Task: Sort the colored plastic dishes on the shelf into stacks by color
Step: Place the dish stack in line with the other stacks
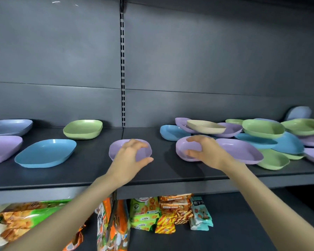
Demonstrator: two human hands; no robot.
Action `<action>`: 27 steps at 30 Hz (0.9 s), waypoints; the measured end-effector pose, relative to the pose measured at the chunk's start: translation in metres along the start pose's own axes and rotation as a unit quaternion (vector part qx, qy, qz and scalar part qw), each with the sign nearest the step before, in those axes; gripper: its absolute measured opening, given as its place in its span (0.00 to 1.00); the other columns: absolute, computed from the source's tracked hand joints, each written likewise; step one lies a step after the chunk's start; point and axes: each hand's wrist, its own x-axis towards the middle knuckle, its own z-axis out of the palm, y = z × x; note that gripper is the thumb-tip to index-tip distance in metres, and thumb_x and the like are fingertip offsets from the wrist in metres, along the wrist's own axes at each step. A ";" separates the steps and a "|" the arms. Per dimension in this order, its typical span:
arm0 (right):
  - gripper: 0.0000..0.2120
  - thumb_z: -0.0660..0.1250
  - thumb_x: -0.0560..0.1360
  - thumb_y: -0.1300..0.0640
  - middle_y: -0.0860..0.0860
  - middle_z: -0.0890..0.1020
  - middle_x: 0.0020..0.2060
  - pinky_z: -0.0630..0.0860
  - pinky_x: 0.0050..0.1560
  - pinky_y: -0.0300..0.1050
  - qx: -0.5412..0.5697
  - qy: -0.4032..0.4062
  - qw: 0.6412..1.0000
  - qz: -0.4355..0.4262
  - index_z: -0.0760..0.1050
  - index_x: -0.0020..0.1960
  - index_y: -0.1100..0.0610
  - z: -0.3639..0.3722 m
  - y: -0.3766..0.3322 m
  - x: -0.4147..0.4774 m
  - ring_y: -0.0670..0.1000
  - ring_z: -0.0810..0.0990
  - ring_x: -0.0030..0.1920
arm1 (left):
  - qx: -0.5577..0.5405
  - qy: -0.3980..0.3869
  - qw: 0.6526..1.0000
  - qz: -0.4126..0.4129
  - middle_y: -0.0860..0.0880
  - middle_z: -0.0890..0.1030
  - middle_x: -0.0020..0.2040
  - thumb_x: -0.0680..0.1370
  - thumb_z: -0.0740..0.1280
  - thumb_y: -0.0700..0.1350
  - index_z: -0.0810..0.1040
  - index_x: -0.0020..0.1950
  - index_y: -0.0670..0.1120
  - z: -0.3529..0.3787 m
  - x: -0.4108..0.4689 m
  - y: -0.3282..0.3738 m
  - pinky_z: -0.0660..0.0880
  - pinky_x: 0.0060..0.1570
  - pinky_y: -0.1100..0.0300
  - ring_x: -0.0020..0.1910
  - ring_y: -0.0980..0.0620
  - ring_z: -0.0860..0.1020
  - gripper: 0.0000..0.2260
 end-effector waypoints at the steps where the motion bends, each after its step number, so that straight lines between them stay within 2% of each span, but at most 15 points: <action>1: 0.24 0.69 0.75 0.50 0.51 0.76 0.62 0.64 0.60 0.38 -0.011 0.017 1.000 0.006 0.71 0.68 0.56 -0.005 0.007 -0.004 0.53 0.73 0.64 | -0.008 -0.007 1.000 0.009 0.51 0.75 0.63 0.73 0.72 0.50 0.75 0.65 0.46 0.008 0.003 0.007 0.66 0.60 0.62 0.63 0.52 0.71 0.21; 4: 0.26 0.71 0.72 0.48 0.52 0.76 0.63 0.66 0.61 0.43 -0.020 0.047 0.998 0.030 0.71 0.67 0.55 -0.019 0.027 -0.014 0.54 0.72 0.63 | -0.030 -0.037 0.999 0.026 0.51 0.74 0.63 0.74 0.71 0.51 0.73 0.66 0.47 0.030 0.009 0.023 0.69 0.61 0.61 0.62 0.53 0.72 0.23; 6: 0.27 0.72 0.71 0.47 0.51 0.76 0.64 0.67 0.62 0.47 -0.033 0.049 0.998 0.034 0.72 0.67 0.55 -0.026 0.039 -0.020 0.54 0.72 0.63 | -0.040 -0.070 0.996 0.027 0.51 0.73 0.65 0.74 0.71 0.51 0.71 0.69 0.48 0.043 0.013 0.032 0.70 0.63 0.58 0.64 0.53 0.71 0.25; 8: 0.27 0.73 0.70 0.45 0.49 0.76 0.64 0.68 0.64 0.49 -0.058 0.044 0.997 0.026 0.73 0.66 0.53 -0.029 0.051 -0.023 0.54 0.73 0.64 | -0.039 -0.099 0.994 0.028 0.50 0.71 0.67 0.74 0.70 0.53 0.68 0.70 0.49 0.054 0.019 0.039 0.69 0.63 0.58 0.65 0.52 0.71 0.27; 11: 0.23 0.72 0.70 0.44 0.46 0.78 0.61 0.69 0.63 0.49 -0.066 0.038 0.997 0.014 0.76 0.62 0.50 -0.032 0.064 -0.026 0.52 0.74 0.62 | -0.020 -0.129 0.991 0.022 0.50 0.71 0.68 0.74 0.69 0.54 0.67 0.71 0.51 0.066 0.026 0.044 0.66 0.58 0.62 0.65 0.52 0.70 0.27; 16: 0.16 0.70 0.71 0.43 0.46 0.81 0.53 0.71 0.59 0.48 -0.076 0.026 0.997 -0.006 0.78 0.54 0.49 -0.029 0.073 -0.020 0.50 0.76 0.53 | 0.000 -0.152 0.988 -0.009 0.49 0.72 0.69 0.75 0.69 0.54 0.70 0.70 0.49 0.080 0.036 0.045 0.67 0.66 0.57 0.67 0.51 0.70 0.26; 19: 0.12 0.71 0.70 0.44 0.45 0.82 0.49 0.71 0.58 0.49 -0.062 0.025 0.998 -0.018 0.80 0.49 0.49 -0.025 0.078 -0.014 0.51 0.76 0.51 | 0.001 -0.136 0.991 -0.006 0.50 0.77 0.64 0.75 0.69 0.51 0.75 0.66 0.47 0.084 0.041 0.048 0.69 0.63 0.57 0.64 0.51 0.73 0.20; 23: 0.09 0.72 0.72 0.48 0.45 0.82 0.50 0.69 0.58 0.47 -0.056 0.028 0.997 -0.034 0.81 0.49 0.52 -0.024 0.079 -0.009 0.50 0.76 0.52 | -0.017 -0.105 0.994 -0.010 0.49 0.81 0.55 0.75 0.70 0.49 0.80 0.55 0.45 0.087 0.042 0.049 0.73 0.58 0.55 0.55 0.51 0.77 0.12; 25: 0.08 0.72 0.72 0.50 0.46 0.83 0.49 0.70 0.59 0.47 -0.043 0.030 0.998 -0.040 0.82 0.49 0.53 -0.024 0.078 -0.008 0.50 0.77 0.51 | -0.032 -0.088 0.996 -0.006 0.49 0.82 0.49 0.74 0.71 0.49 0.80 0.49 0.45 0.087 0.041 0.049 0.75 0.53 0.55 0.48 0.53 0.78 0.09; 27: 0.07 0.71 0.73 0.51 0.46 0.83 0.48 0.71 0.58 0.46 -0.033 0.033 0.998 -0.044 0.82 0.48 0.53 -0.023 0.075 -0.008 0.50 0.77 0.50 | -0.055 -0.063 0.996 -0.003 0.49 0.82 0.44 0.73 0.72 0.48 0.78 0.43 0.47 0.086 0.040 0.048 0.73 0.46 0.60 0.42 0.54 0.77 0.06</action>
